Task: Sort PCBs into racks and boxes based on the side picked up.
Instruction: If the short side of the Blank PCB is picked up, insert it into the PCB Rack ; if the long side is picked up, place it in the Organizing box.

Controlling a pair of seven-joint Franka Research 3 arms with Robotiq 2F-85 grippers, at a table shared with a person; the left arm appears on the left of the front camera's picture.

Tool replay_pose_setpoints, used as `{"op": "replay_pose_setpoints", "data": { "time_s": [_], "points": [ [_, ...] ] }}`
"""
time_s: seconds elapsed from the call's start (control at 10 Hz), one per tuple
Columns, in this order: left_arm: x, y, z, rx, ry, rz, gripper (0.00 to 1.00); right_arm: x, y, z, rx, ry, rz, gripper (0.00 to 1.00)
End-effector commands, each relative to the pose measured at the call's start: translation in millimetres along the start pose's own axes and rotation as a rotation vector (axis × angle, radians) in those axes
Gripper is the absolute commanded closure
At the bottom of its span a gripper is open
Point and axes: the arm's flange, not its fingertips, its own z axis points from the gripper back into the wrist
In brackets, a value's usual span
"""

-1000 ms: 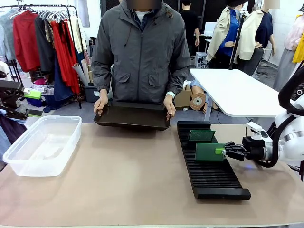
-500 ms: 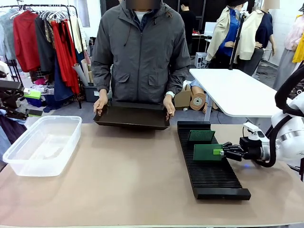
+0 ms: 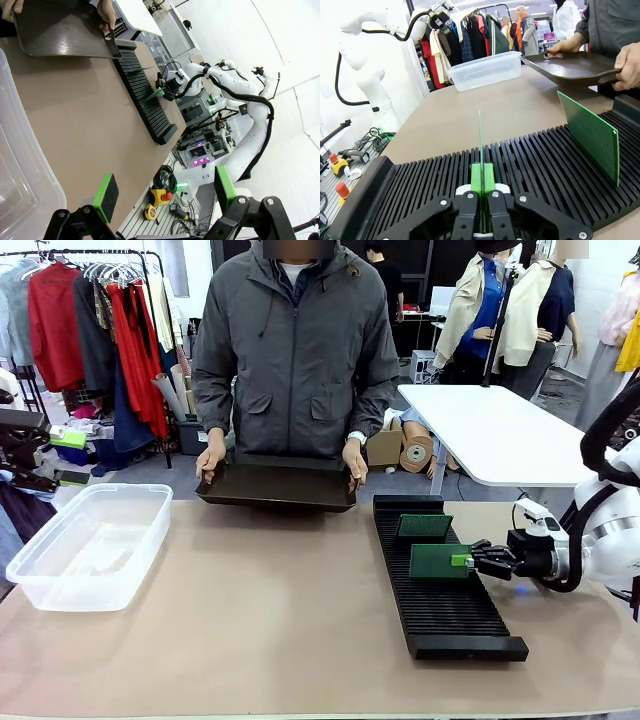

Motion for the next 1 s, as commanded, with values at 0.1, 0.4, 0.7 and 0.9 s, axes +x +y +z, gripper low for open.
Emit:
{"op": "replay_pose_setpoints", "data": {
  "time_s": [0.1,0.4,0.7,0.9],
  "points": [
    [-1.0,-2.6,1.2,-0.001,0.005,0.002,0.00,7.9,-2.0,3.1,-0.017,-0.063,0.025,0.64],
    [-1.0,-2.6,1.2,-0.001,0.005,0.002,0.00,14.0,-0.2,3.6,-0.005,-0.073,0.027,0.06],
    [-1.0,-2.6,1.2,-0.001,0.005,0.002,0.00,21.5,4.8,4.4,0.005,-0.061,0.031,0.00],
    [-1.0,-2.6,1.2,-0.001,0.005,0.002,0.00,23.9,7.4,4.5,0.003,-0.052,0.033,0.00]
  ]
}}
